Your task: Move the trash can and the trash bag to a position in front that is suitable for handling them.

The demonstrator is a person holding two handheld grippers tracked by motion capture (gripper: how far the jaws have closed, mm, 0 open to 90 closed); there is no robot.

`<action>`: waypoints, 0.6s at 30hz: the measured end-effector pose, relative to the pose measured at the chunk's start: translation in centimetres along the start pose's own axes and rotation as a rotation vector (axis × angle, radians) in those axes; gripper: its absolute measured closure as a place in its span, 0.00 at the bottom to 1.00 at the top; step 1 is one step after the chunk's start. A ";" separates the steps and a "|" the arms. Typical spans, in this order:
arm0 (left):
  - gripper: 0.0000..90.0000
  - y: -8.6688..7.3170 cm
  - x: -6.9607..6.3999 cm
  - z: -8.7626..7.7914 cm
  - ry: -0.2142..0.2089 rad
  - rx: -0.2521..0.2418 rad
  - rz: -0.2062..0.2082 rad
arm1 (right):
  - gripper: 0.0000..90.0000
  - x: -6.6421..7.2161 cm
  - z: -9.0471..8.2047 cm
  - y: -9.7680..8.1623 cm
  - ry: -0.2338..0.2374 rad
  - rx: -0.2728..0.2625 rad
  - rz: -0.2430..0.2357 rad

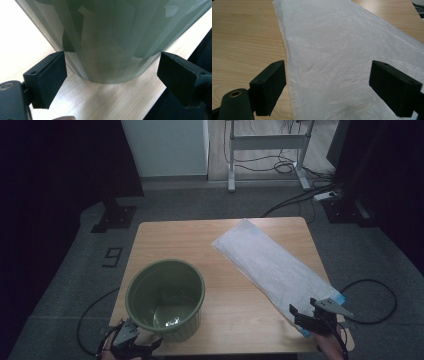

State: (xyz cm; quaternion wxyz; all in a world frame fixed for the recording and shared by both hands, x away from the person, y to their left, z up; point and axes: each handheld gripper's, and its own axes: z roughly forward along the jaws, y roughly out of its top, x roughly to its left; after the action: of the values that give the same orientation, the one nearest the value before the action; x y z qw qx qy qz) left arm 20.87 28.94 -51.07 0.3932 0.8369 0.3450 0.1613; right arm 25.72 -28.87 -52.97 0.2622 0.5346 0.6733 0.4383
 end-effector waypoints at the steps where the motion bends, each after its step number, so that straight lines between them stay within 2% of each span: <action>1: 0.10 0.3 0.0 0.3 -0.007 0.001 0.005 | 0.15 0.0 0.0 0.0 0.002 -0.003 0.002; 3: 0.10 0.4 0.1 0.5 -0.012 0.000 0.006 | 0.15 -0.1 0.0 0.0 0.009 -0.008 0.010; 5: 0.10 1.1 0.2 1.4 -0.034 -0.004 0.014 | 0.16 -0.1 0.1 0.0 0.017 -0.011 0.015; 11: 0.10 2.6 0.4 3.1 -0.067 -0.005 0.041 | 0.16 0.2 0.4 0.0 0.015 -0.001 0.006; 14: 0.10 3.8 0.2 4.5 -0.084 0.003 0.063 | 0.15 0.7 0.3 -0.1 0.016 0.002 -0.014; 16: 0.11 4.1 0.1 4.8 -0.086 0.007 0.072 | 0.15 0.8 0.3 -0.1 0.016 -0.001 -0.017; 18: 0.11 5.0 -0.4 5.8 -0.086 0.016 0.089 | 0.15 1.0 0.1 -0.1 0.024 -0.003 -0.029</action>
State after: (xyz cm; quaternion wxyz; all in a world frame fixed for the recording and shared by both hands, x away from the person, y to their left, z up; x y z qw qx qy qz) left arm 26.05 23.22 -50.95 0.3934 0.8607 0.2914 0.1397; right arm 25.47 -27.92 -53.01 0.2615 0.5191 0.6834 0.4418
